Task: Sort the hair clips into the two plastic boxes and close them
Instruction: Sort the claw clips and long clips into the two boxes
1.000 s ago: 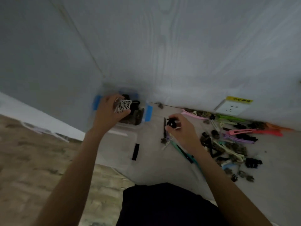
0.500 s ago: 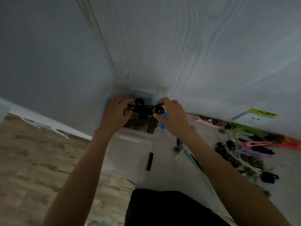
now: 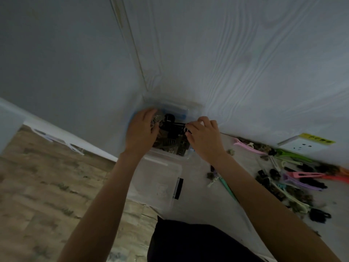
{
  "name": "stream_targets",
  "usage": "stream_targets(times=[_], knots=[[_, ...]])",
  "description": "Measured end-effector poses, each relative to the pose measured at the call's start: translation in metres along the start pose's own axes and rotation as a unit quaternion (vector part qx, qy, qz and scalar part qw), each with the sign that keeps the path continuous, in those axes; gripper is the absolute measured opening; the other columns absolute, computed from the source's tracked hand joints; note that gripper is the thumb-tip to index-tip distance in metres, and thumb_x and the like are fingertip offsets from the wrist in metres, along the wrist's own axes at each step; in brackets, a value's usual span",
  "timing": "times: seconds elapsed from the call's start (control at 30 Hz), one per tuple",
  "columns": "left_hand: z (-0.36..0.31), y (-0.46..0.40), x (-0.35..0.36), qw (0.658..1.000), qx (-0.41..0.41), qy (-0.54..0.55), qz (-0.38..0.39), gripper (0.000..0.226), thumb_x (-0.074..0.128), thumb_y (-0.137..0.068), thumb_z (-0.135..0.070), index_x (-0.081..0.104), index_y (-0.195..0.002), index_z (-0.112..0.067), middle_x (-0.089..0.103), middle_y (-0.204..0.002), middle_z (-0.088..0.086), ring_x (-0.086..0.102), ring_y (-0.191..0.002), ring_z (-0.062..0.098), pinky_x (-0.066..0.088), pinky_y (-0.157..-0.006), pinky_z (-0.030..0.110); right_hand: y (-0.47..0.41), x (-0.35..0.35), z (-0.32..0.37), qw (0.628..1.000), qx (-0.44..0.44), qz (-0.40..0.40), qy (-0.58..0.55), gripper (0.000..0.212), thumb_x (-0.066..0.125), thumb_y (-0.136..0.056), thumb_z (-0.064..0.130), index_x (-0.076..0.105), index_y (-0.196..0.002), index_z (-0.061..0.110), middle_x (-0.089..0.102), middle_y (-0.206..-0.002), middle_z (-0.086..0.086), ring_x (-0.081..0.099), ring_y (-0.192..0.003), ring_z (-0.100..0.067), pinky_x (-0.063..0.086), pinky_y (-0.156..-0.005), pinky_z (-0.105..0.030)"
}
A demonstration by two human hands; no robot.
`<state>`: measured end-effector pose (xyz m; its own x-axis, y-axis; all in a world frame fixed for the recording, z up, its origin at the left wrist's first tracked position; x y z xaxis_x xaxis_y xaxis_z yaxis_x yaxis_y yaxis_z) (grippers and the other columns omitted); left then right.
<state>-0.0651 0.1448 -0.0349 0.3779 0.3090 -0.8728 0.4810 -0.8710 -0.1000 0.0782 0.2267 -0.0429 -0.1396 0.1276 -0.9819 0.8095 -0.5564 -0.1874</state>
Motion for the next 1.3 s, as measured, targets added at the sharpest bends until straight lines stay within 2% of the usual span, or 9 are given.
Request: stream_targets(times=[0.13, 0.23, 0.53, 0.73, 0.87, 0.93, 1.03, 1.17, 1.3], knots=[[0.002, 0.003, 0.027, 0.993, -0.008, -0.050, 0.105, 0.057, 0.029, -0.090, -0.033, 0.042, -0.136, -0.003, 0.044, -0.142, 0.018, 0.040, -0.131, 0.031, 0.025, -0.112, 0.041, -0.004, 0.008, -0.001, 0.999, 0.020, 0.016, 0.019, 0.039, 0.038, -0.092, 0.036, 0.073, -0.083, 0.021, 0.072, -0.079, 0.010, 0.058, -0.090, -0.022, 0.025, -0.071, -0.031], [0.001, 0.000, 0.031, 0.991, 0.005, -0.084, 0.107, 0.053, 0.024, -0.093, -0.029, 0.040, -0.138, -0.005, 0.039, -0.146, 0.013, 0.035, -0.136, 0.026, 0.018, -0.114, 0.039, -0.005, 0.011, -0.001, 0.999, 0.039, 0.023, 0.003, 0.045, 0.035, -0.091, 0.040, 0.074, -0.083, 0.020, 0.073, -0.083, 0.010, 0.054, -0.095, -0.023, 0.025, -0.072, -0.031], [-0.066, 0.017, 0.005, 0.995, 0.080, -0.030, -0.043, 0.029, 0.048, -0.091, -0.023, 0.061, -0.114, -0.009, 0.064, -0.110, 0.012, 0.055, -0.106, 0.030, 0.042, -0.094, 0.037, 0.082, -0.025, -0.047, 0.957, 0.102, -0.042, -0.268, 0.033, 0.040, -0.092, 0.028, 0.062, -0.112, 0.015, 0.066, -0.111, -0.003, 0.053, -0.106, -0.023, 0.034, -0.093, -0.033], [-0.189, 0.066, 0.073, 0.967, 0.205, 0.103, 0.114, 0.037, 0.051, -0.085, -0.031, 0.060, -0.117, -0.015, 0.064, -0.109, 0.006, 0.054, -0.101, 0.021, 0.041, -0.088, 0.028, 0.210, -0.008, -0.116, 0.940, 0.248, 0.008, -0.232, 0.031, 0.053, -0.086, 0.020, 0.060, -0.115, 0.013, 0.062, -0.117, -0.009, 0.056, -0.107, -0.032, 0.039, -0.095, -0.039], [-0.195, 0.103, 0.154, 0.961, 0.103, -0.016, 0.255, 0.075, 0.062, -0.082, -0.037, 0.023, -0.145, -0.026, 0.027, -0.148, 0.010, 0.027, -0.133, 0.031, 0.033, -0.104, 0.041, 0.300, 0.013, -0.163, 0.878, 0.423, 0.114, -0.193, 0.057, 0.068, -0.079, 0.030, 0.046, -0.131, 0.019, 0.041, -0.140, -0.016, 0.035, -0.130, -0.040, 0.033, -0.103, -0.052], [-0.170, 0.113, 0.172, 0.962, -0.005, -0.078, 0.262, 0.086, 0.060, -0.082, -0.045, 0.007, -0.148, -0.026, 0.007, -0.154, 0.014, 0.011, -0.139, 0.035, 0.027, -0.108, 0.047, 0.338, 0.017, -0.176, 0.838, 0.488, 0.158, -0.185, 0.071, 0.071, -0.077, 0.039, 0.036, -0.137, 0.024, 0.023, -0.149, -0.016, 0.020, -0.137, -0.040, 0.031, -0.103, -0.053], [-0.140, 0.121, 0.183, 0.966, -0.116, -0.031, 0.230, 0.091, 0.064, -0.080, -0.046, 0.008, -0.148, -0.022, 0.010, -0.153, 0.017, 0.013, -0.138, 0.037, 0.026, -0.107, 0.049, 0.381, 0.010, -0.184, 0.802, 0.544, 0.181, -0.169, 0.084, 0.072, -0.075, 0.043, 0.025, -0.143, 0.027, 0.009, -0.152, -0.016, 0.020, -0.132, -0.041, 0.037, -0.096, -0.056], [-0.138, 0.120, 0.199, 0.974, -0.048, 0.005, 0.223, 0.076, 0.063, -0.083, -0.040, 0.027, -0.144, -0.011, 0.032, -0.145, 0.017, 0.027, -0.133, 0.034, 0.019, -0.109, 0.038, 0.406, 0.022, -0.178, 0.789, 0.539, 0.191, -0.224, 0.099, 0.076, -0.070, 0.044, 0.015, -0.146, 0.027, 0.015, -0.144, -0.019, 0.033, -0.121, -0.043, 0.038, -0.095, -0.048], [-0.155, 0.125, 0.204, 0.973, 0.026, 0.048, 0.224, 0.056, 0.067, -0.081, -0.017, 0.045, -0.132, -0.007, 0.045, -0.135, 0.017, 0.040, -0.120, 0.036, 0.029, -0.101, 0.034, 0.381, 0.033, -0.153, 0.807, 0.483, 0.156, -0.303, 0.095, 0.079, -0.070, 0.037, 0.023, -0.145, 0.019, 0.018, -0.140, -0.017, 0.038, -0.120, -0.038, 0.038, -0.098, -0.043]])
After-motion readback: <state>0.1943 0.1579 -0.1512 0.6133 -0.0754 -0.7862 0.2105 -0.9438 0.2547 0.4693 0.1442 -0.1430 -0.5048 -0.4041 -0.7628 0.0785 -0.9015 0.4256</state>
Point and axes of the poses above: each hand's wrist, its own y-axis away from the middle knuckle, its own x-axis out of the palm, z = x × y, the point moved 10 cm from there along -y, towards the middle knuckle
